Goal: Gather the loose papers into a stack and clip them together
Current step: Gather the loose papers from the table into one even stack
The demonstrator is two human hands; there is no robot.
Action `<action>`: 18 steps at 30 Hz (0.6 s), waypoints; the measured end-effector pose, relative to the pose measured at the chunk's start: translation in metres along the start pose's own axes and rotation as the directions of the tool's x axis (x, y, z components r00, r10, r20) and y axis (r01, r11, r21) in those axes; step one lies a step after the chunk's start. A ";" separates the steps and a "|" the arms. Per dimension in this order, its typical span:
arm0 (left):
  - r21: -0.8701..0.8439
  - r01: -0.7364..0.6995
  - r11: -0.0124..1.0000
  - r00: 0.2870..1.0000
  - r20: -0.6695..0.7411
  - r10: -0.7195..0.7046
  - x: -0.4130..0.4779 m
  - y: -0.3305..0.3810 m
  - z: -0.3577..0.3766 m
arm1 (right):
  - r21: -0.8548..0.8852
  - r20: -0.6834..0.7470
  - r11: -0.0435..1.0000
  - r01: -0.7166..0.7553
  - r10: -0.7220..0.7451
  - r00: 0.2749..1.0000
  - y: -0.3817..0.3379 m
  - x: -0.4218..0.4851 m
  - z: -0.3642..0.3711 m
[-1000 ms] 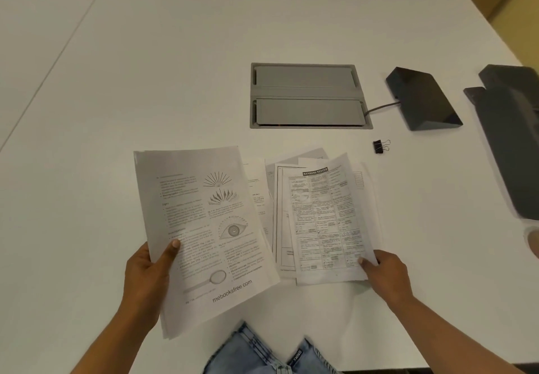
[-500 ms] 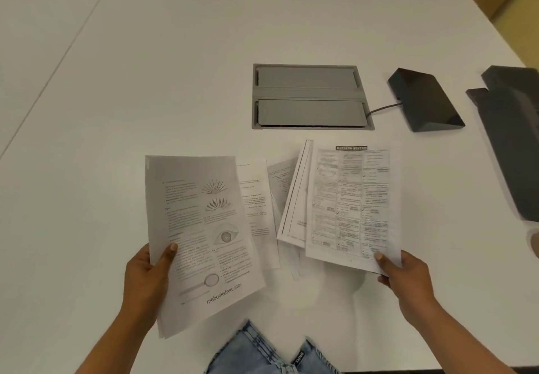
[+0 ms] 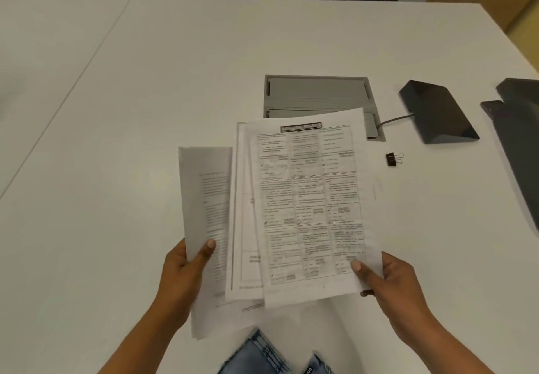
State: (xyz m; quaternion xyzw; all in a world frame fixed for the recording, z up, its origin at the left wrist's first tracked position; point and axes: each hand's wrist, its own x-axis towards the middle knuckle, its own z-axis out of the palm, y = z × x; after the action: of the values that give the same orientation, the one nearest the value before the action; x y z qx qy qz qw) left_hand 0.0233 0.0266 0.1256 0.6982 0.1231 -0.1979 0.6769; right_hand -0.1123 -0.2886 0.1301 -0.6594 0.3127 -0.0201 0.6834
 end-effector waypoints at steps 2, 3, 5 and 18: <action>-0.068 0.002 0.998 0.999 0.033 0.000 -0.003 0.008 0.010 | 0.001 0.049 1.000 0.005 -0.005 0.999 -0.005 0.001 0.007; -0.106 0.013 0.994 0.999 0.039 -0.009 -0.004 0.011 0.015 | -0.001 0.072 1.000 0.001 -0.001 0.997 -0.007 0.002 0.010; -0.152 0.038 0.988 0.999 0.043 -0.032 -0.007 0.016 0.025 | 0.026 0.119 0.999 -0.023 0.020 0.993 -0.011 0.004 0.015; -0.136 -0.091 0.986 0.991 0.084 0.103 -0.010 0.028 0.061 | 0.001 0.211 1.000 0.017 -0.017 0.977 -0.030 0.016 0.030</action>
State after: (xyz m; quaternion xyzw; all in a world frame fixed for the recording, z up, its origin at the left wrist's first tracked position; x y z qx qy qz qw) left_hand 0.0197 -0.0349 0.1552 0.6474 0.0708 -0.1874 0.7353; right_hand -0.0744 -0.2726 0.1494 -0.6607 0.2328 0.0441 0.7122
